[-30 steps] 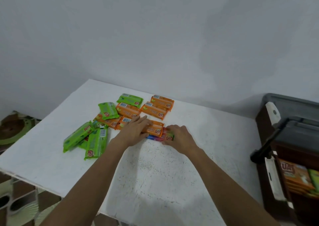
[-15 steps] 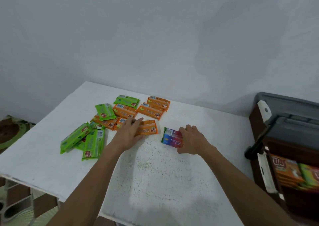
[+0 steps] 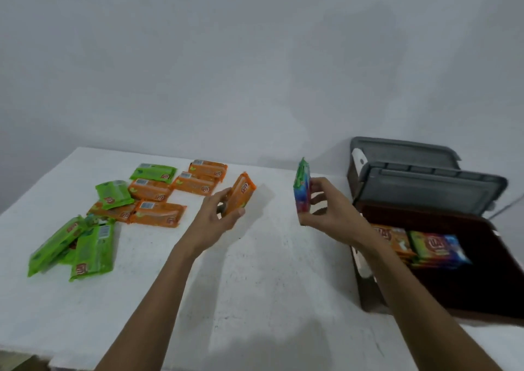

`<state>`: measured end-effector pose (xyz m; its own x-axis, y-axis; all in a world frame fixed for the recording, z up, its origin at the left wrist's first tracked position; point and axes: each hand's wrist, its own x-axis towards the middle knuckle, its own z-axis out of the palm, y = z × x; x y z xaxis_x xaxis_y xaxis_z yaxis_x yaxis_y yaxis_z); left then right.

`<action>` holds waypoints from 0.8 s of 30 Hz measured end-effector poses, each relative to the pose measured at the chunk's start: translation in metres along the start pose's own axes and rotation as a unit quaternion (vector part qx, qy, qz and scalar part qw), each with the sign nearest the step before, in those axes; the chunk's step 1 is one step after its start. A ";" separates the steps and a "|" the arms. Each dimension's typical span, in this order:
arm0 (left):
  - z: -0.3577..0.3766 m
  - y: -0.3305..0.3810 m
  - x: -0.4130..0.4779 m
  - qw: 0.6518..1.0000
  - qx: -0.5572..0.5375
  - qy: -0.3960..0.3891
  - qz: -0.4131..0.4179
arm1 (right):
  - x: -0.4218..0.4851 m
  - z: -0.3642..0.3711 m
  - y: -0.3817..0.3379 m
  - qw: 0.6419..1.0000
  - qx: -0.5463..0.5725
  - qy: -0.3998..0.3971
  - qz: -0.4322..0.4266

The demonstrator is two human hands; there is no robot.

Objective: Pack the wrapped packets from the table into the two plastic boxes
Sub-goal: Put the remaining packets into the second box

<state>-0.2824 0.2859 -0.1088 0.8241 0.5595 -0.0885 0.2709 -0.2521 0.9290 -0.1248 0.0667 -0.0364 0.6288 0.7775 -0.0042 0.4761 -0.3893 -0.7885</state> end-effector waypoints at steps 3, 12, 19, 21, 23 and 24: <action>0.033 0.020 -0.001 0.997 -0.065 -0.036 0.001 | -0.019 -0.029 0.009 0.999 0.042 0.009 0.008; 0.127 0.081 -0.009 0.984 -0.161 -0.069 0.030 | -0.070 -0.097 0.061 0.984 0.170 0.027 0.038; 0.175 0.109 -0.009 0.981 -0.176 -0.053 0.064 | -0.095 -0.130 0.103 0.961 0.247 0.072 0.105; 0.190 0.118 -0.010 0.978 -0.192 -0.047 0.068 | -0.101 -0.137 0.114 0.947 0.286 0.084 0.120; 0.204 0.126 -0.013 0.976 -0.201 -0.041 0.071 | -0.106 -0.142 0.123 0.922 0.348 0.097 0.136; 0.210 0.128 -0.014 0.975 -0.208 -0.040 0.071 | -0.108 -0.145 0.128 0.912 0.373 0.101 0.140</action>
<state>-0.1548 0.0800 -0.0636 0.8792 0.4748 0.0392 -0.0600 0.0286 0.9978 -0.0425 -0.1382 -0.0474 0.7983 0.5624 -0.2154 -0.2231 -0.0561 -0.9732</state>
